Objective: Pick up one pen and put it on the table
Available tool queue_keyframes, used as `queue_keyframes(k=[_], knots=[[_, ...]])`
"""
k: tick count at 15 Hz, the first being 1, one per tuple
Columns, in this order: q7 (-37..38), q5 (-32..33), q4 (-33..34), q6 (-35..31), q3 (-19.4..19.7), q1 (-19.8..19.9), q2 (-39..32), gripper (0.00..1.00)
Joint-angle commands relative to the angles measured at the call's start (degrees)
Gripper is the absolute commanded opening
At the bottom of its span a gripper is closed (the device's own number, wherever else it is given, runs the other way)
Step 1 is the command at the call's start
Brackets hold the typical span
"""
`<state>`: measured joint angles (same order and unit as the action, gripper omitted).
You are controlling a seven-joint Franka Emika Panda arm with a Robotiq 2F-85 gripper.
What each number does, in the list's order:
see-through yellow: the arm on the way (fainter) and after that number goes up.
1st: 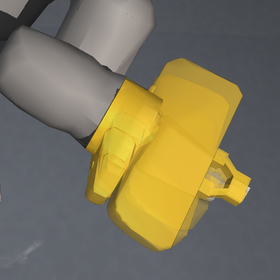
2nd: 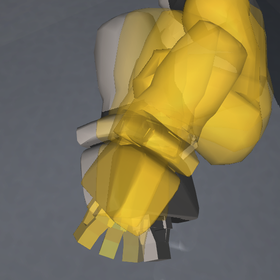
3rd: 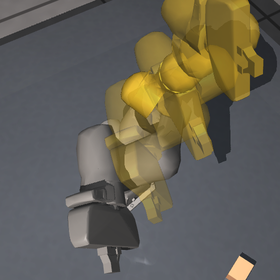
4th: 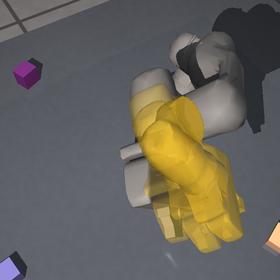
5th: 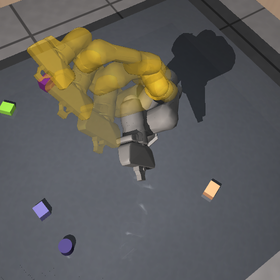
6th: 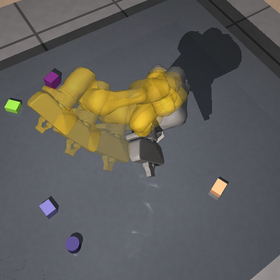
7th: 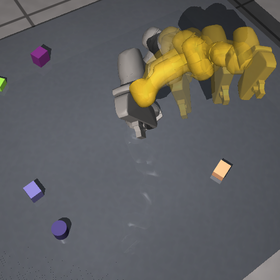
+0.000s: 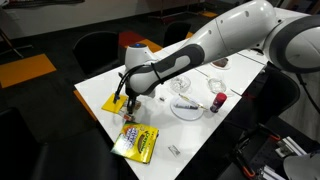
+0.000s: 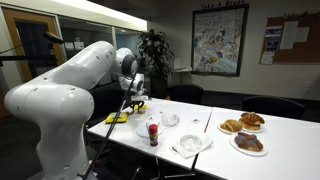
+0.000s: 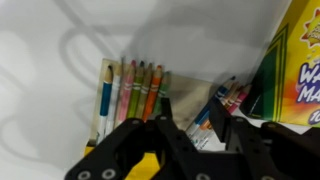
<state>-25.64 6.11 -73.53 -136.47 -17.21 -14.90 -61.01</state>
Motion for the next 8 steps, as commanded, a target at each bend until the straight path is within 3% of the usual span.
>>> queue_keyframes(k=[1, 3, 4, 6, 8], knots=[[2.41, 0.48, -1.81, 1.29, 1.73, -0.75, 2.66, 0.36], [3.35, 0.54, -1.86, 1.51, 2.19, -0.98, 3.08, 0.18], [3.72, 0.47, -1.78, 1.70, 2.26, -0.99, 3.00, 0.16], [4.29, 0.29, -1.63, 2.00, 2.29, -0.96, 2.76, 0.16], [5.38, 0.35, -1.72, 2.18, 2.71, -1.21, 2.84, 0.32]])
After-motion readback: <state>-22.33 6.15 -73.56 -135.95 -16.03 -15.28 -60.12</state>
